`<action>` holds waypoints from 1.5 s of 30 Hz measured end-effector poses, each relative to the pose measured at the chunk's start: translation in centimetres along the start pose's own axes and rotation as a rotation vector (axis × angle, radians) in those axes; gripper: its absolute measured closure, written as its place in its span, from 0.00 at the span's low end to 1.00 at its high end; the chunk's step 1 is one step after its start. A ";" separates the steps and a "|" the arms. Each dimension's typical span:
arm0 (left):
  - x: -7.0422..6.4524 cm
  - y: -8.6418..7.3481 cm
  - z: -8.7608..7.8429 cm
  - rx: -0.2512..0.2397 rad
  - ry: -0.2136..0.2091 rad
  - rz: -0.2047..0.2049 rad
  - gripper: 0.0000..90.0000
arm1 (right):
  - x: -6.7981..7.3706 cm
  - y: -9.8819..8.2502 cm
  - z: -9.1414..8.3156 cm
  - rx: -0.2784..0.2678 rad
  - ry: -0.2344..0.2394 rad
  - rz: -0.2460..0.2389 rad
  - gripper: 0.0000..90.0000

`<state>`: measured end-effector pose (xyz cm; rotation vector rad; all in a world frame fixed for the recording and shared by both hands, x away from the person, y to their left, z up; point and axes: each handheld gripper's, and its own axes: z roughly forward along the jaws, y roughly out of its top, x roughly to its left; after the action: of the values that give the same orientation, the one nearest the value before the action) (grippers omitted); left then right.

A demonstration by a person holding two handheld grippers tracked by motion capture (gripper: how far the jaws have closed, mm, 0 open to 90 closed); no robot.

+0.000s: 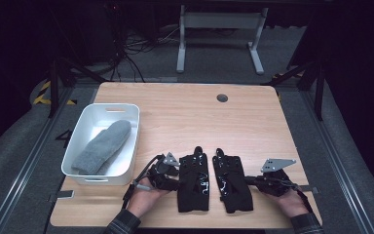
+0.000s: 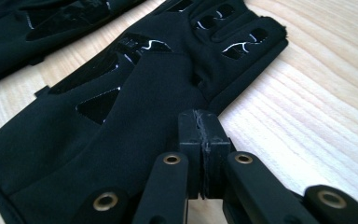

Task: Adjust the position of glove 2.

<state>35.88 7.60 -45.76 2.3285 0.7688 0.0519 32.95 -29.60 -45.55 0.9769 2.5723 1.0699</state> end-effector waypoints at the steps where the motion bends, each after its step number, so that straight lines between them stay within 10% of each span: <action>1: 0.0 0.0 0.0 0.000 0.006 -0.002 0.64 | 0.0 0.0 0.0 0.002 0.008 0.004 0.99; 23: 0.5 0.6 0.2 -0.029 -0.030 -0.079 0.98 | 1.3 0.9 1.3 0.014 0.067 -0.039 0.99; 31: 1.7 1.1 -1.1 -0.116 -0.128 -0.149 1.00 | 1.3 0.9 1.4 0.011 0.083 -0.039 0.99; 45: 1.4 3.5 -3.0 -0.201 -0.212 -0.108 1.00 | 1.6 1.6 2.1 0.009 0.098 -0.044 1.00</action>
<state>38.15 8.01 -41.52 2.0603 0.7449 -0.1564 33.37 -26.57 -45.84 0.8869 2.6655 1.1219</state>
